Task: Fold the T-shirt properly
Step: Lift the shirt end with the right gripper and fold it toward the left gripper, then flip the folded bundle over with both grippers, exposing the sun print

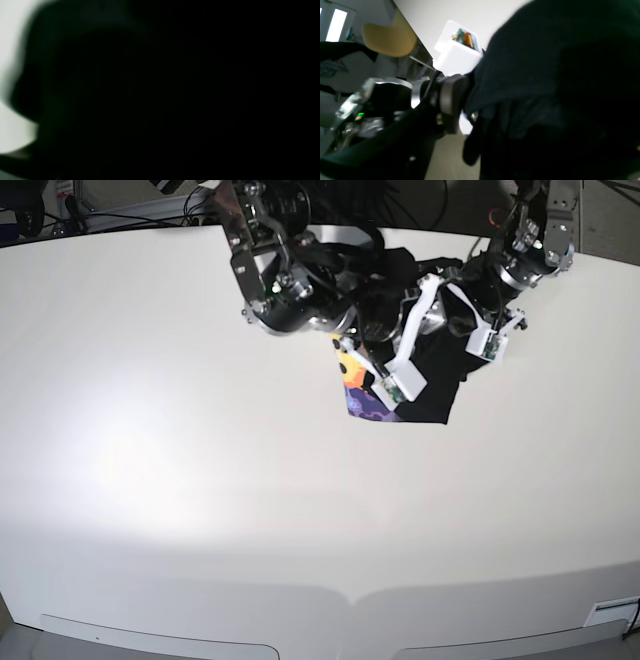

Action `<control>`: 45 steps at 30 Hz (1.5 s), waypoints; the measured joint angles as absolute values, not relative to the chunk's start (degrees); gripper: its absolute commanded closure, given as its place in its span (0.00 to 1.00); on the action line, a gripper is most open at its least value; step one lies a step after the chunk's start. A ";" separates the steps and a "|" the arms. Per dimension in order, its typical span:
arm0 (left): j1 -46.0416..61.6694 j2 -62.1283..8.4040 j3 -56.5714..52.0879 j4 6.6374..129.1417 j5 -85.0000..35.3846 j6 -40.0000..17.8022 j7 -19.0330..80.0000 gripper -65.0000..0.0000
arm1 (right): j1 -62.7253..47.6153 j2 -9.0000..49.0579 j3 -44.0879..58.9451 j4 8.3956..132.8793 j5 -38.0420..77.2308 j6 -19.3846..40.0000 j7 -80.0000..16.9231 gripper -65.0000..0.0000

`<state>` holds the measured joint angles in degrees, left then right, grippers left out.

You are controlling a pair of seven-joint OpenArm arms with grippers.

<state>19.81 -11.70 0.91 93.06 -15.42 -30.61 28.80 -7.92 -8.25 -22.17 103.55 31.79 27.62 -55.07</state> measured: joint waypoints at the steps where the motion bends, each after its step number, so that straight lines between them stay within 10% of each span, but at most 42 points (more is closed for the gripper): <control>1: 20.03 -12.14 0.32 95.11 -15.18 -30.46 31.86 0.60 | -7.90 -8.27 -22.17 103.55 31.97 27.64 -55.07 0.54; 17: 20.32 -14.09 -20.78 118.56 -15.14 -28.58 46.57 0.60 | -7.84 -8.36 -23.27 103.55 36.77 27.64 -51.79 0.54; 35: 29.08 -13.80 -28.51 118.56 -34.63 -28.71 36.80 0.66 | 0.73 -8.43 -21.08 103.61 28.10 31.99 -56.93 0.55; 42: 34.26 -13.10 -26.13 118.52 -45.98 -29.39 38.94 0.99 | 2.37 -4.99 -15.68 103.61 20.56 31.88 -51.42 0.99; 45: 36.29 -12.56 -22.26 116.71 -45.56 -29.36 37.17 1.00 | 2.02 -1.54 -15.25 103.44 18.04 31.55 -49.82 1.00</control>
<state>36.29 -12.56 -22.26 116.71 -45.56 -29.36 37.17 2.02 -1.54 -15.25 103.44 18.04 31.55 -49.82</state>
